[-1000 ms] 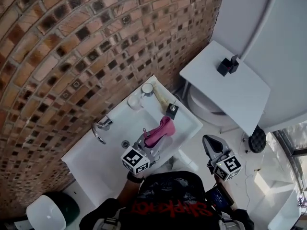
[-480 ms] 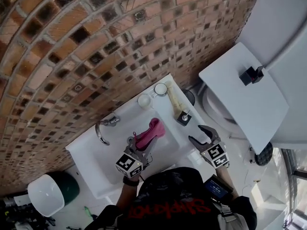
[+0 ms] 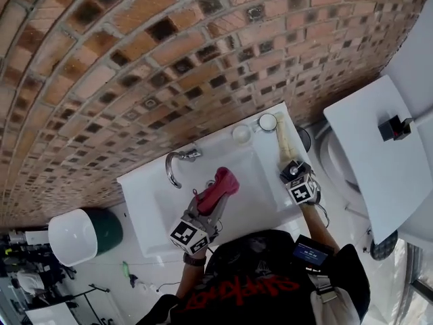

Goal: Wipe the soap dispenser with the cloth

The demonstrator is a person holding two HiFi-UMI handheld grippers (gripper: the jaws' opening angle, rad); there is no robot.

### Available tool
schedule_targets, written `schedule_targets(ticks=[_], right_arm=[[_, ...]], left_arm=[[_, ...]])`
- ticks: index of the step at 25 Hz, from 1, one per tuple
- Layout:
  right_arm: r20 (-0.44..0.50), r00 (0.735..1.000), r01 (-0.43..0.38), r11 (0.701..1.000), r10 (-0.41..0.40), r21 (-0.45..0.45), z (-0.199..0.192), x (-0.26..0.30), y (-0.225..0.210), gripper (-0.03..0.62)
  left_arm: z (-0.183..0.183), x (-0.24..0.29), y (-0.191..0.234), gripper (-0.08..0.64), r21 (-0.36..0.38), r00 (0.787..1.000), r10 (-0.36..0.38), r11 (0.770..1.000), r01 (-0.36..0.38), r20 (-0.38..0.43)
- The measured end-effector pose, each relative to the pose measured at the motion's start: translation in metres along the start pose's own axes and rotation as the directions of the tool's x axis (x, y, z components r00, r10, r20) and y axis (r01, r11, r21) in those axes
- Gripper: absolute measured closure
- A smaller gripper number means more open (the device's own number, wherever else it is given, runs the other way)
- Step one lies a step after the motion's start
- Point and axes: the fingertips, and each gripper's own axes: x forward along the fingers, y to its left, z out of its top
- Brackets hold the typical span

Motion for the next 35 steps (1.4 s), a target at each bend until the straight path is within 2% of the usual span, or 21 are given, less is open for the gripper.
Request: schedule_targets(ticks=[1, 3, 6, 8, 11, 14, 17, 18, 19, 20, 22, 23, 25, 26, 27, 28, 29, 30, 31, 33, 35], right_arm=[[-0.002, 1.0, 0.01, 1.0, -0.01, -0.017, 0.0, 0.004, -0.001, 0.273], [0.008, 1.0, 0.014, 0.999, -0.014, -0.046, 0.002, 0.002, 0.002, 0.278], [0.054, 0.998, -0.015, 0.999, 0.017, -0.037, 0.015, -0.023, 0.012, 0.279], [0.122, 0.991, -0.047, 0.998, 0.053, -0.048, 0.034, -0.054, 0.024, 0.279], [0.215, 0.973, -0.062, 0.992, 0.084, -0.107, 0.061, -0.11, 0.047, 0.279], [0.285, 0.956, -0.011, 0.98, 0.069, -0.2, 0.082, -0.167, 0.069, 0.279], [0.354, 0.934, 0.066, 0.96, 0.036, -0.273, 0.102, -0.218, 0.09, 0.279], [0.37, 0.929, 0.095, 0.951, 0.021, -0.293, 0.107, -0.233, 0.096, 0.279], [0.376, 0.926, 0.126, 0.943, 0.0, -0.309, 0.108, -0.247, 0.103, 0.279], [0.374, 0.927, 0.155, 0.934, -0.024, -0.323, 0.104, -0.261, 0.11, 0.279], [0.358, 0.932, 0.196, 0.917, -0.063, -0.348, 0.09, -0.281, 0.127, 0.279], [0.351, 0.934, 0.204, 0.91, -0.07, -0.362, 0.084, -0.288, 0.136, 0.279], [0.345, 0.936, 0.207, 0.898, -0.067, -0.387, 0.075, -0.302, 0.154, 0.279], [0.343, 0.937, 0.21, 0.894, -0.068, -0.396, 0.071, -0.31, 0.163, 0.279], [0.341, 0.937, 0.215, 0.891, -0.072, -0.401, 0.067, -0.319, 0.17, 0.279], [0.341, 0.937, 0.22, 0.89, -0.078, -0.4, 0.064, -0.328, 0.177, 0.279], [0.345, 0.935, 0.223, 0.891, -0.081, -0.395, 0.063, -0.336, 0.181, 0.279], [0.353, 0.932, 0.225, 0.894, -0.082, -0.388, 0.062, -0.345, 0.184, 0.279], [0.367, 0.927, 0.228, 0.897, -0.08, -0.379, 0.062, -0.353, 0.185, 0.279], [0.404, 0.911, 0.236, 0.903, -0.078, -0.36, 0.065, -0.369, 0.185, 0.279], [0.435, 0.897, 0.252, 0.903, -0.082, -0.348, 0.067, -0.382, 0.182, 0.279]], left_arm=[[0.0, -0.005, 0.001, 0.509, -0.004, 1.0, 0.013, 1.0, -0.013, 0.002], [0.001, -0.012, 0.003, 0.509, -0.009, 1.0, 0.026, 1.0, -0.026, 0.004], [0.003, -0.015, 0.004, 0.508, -0.01, 1.0, 0.012, 1.0, -0.012, 0.027], [0.005, -0.014, -0.001, 0.509, -0.018, 0.999, -0.023, 1.0, 0.024, 0.046], [0.007, -0.005, -0.019, 0.508, -0.004, 0.989, -0.143, 0.99, 0.143, 0.047], [0.009, 0.005, -0.05, 0.508, 0.05, 0.951, -0.304, 0.952, 0.301, 0.052], [0.015, 0.007, -0.084, 0.508, 0.143, 0.886, -0.461, 0.881, 0.45, 0.052], [0.019, 0.005, -0.096, 0.508, 0.155, 0.853, -0.52, 0.848, 0.507, 0.055], [0.023, 0.0, -0.11, 0.508, 0.138, 0.805, -0.59, 0.804, 0.578, 0.066], [0.029, -0.009, -0.125, 0.509, 0.096, 0.739, -0.668, 0.744, 0.661, 0.088], [0.04, -0.03, -0.152, 0.508, 0.002, 0.576, -0.804, 0.583, 0.813, 0.149], [0.043, -0.039, -0.161, 0.508, -0.033, 0.496, -0.852, 0.498, 0.867, 0.17], [0.044, -0.048, -0.176, 0.508, -0.098, 0.349, -0.919, 0.336, 0.937, 0.185], [0.043, -0.049, -0.183, 0.508, -0.137, 0.284, -0.941, 0.261, 0.956, 0.185], [0.04, -0.047, -0.19, 0.508, -0.178, 0.229, -0.958, 0.198, 0.964, 0.174], [0.034, -0.044, -0.197, 0.508, -0.216, 0.192, -0.97, 0.158, 0.964, 0.148], [0.027, -0.039, -0.203, 0.508, -0.244, 0.173, -0.979, 0.144, 0.959, 0.104], [0.019, -0.034, -0.207, 0.508, -0.26, 0.172, -0.984, 0.154, 0.953, 0.048], [0.011, -0.028, -0.21, 0.509, -0.265, 0.185, -0.983, 0.182, 0.947, -0.014], [-0.007, -0.013, -0.212, 0.508, -0.248, 0.236, -0.963, 0.262, 0.933, -0.129], [-0.02, 0.001, -0.211, 0.508, -0.209, 0.301, -0.929, 0.345, 0.915, -0.218]])
